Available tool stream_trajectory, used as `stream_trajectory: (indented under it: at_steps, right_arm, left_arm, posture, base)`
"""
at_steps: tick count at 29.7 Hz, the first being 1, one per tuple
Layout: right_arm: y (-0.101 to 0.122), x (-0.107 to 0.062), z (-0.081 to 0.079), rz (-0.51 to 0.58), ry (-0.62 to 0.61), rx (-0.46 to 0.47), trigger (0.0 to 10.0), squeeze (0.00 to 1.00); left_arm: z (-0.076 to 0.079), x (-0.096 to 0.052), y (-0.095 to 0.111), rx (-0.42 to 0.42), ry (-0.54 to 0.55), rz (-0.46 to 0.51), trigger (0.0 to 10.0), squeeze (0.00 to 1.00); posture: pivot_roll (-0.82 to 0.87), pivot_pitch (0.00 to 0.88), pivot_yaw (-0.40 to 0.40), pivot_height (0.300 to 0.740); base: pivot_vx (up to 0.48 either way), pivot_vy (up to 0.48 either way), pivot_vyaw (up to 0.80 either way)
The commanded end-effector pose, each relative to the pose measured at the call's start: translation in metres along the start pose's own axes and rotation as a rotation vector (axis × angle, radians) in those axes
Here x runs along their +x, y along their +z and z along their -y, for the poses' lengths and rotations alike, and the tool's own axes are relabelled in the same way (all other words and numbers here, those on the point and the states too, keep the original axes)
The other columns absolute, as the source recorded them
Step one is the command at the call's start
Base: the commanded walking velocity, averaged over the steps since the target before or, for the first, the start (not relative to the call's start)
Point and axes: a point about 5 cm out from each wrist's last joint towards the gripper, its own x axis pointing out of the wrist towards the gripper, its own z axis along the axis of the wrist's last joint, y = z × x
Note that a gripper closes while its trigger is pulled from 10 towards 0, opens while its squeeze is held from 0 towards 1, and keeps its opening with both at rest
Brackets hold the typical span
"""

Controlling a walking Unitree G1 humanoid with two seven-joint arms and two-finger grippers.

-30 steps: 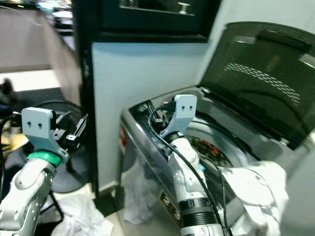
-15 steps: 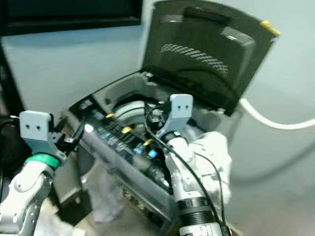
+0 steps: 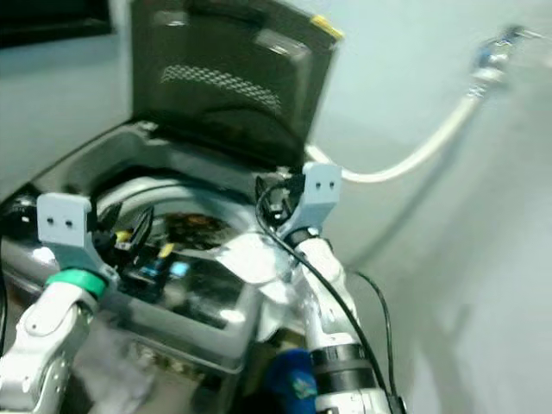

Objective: Clothes washing

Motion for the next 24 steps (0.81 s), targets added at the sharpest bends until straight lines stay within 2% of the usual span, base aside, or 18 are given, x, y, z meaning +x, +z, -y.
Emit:
stream_trajectory:
  at_steps: [1,24]
  right_arm:
    - [-0.0021,-0.001,0.0023,-0.008,-0.009,0.004,10.0,0.0]
    - [-0.001,0.0,0.001,-0.015,0.01,-0.009,10.0,0.0]
  left_arm:
    - [0.0017,-0.0024,-0.0029,-0.009,-0.004,-0.017,10.0,0.0]
    - [0.0061,-0.0052,-0.0071,-0.034,-0.003,-0.032,10.0,0.0]
  posture:
    - [0.02,0.016,-0.067,0.74]
    - [0.01,0.015,-0.075,0.74]
  base:
    - [0.0,0.0,-0.8]
    - [0.0,0.0,-0.8]
